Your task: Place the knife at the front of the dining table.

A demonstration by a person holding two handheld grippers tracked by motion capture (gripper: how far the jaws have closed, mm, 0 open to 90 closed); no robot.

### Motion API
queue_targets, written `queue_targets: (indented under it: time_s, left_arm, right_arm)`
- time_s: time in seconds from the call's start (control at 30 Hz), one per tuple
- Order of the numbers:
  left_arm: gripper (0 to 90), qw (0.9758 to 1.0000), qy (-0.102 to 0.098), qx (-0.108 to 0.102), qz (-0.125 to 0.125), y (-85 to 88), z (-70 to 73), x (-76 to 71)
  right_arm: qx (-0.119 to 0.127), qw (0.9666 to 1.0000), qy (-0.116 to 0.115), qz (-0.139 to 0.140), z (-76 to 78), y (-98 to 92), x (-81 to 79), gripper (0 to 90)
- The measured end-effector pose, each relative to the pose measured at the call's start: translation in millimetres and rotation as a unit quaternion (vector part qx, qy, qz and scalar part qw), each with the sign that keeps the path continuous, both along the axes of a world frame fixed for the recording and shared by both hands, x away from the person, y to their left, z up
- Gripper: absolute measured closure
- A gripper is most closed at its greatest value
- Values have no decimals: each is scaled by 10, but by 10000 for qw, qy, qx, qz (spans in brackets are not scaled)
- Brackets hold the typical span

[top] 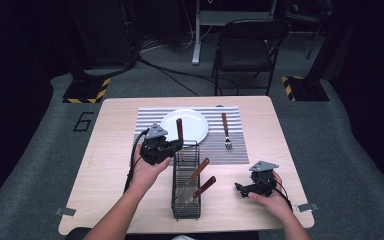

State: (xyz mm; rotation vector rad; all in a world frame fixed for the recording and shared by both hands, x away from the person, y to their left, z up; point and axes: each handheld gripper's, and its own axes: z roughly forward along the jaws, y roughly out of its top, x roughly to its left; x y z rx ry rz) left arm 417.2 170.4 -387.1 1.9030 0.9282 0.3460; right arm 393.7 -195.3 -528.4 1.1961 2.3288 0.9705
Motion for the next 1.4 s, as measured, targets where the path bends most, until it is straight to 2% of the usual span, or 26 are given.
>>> queue_targets:
  time_s: [0.13, 0.27, 0.5, 0.77, 0.83, 1.03, 1.2, 1.4]
  left_arm:
    - [807, 10000, -9, -66, 4, 26, 58, -5]
    - [807, 9999, -62, -118, -19, 69, 182, -13]
    - [807, 9998, -165, -70, -13, 123, 332, -24]
    - [807, 9995, -267, -184, -5, 204, 528, -27]
    - [807, 9993, -243, -276, -14, 228, 557, -19]
    - [807, 9992, -200, -348, -8, 300, 643, 22]
    - [807, 9994, -241, -254, 59, 374, 726, 51]
    - [807, 9992, -254, -240, 184, 478, 774, 63]
  right_arm:
    - [0, 10000, 2, 0, 0, 0, 0, 0]
    - [-3, 10000, -3, 1, 0, 0, 0, 0]
    - [0, 10000, 0, -1, 0, 0, 0, 0]
    - [0, 10000, 0, -1, 0, 0, 0, 0]
    - [-1, 10000, -1, 0, 0, 0, 0, 0]
    - [0, 10000, -2, -1, 0, 0, 0, 0]
    - [-1, 10000, -2, -1, 0, 0, 0, 0]
    - [-1, 10000, -1, 0, 0, 0, 1, 0]
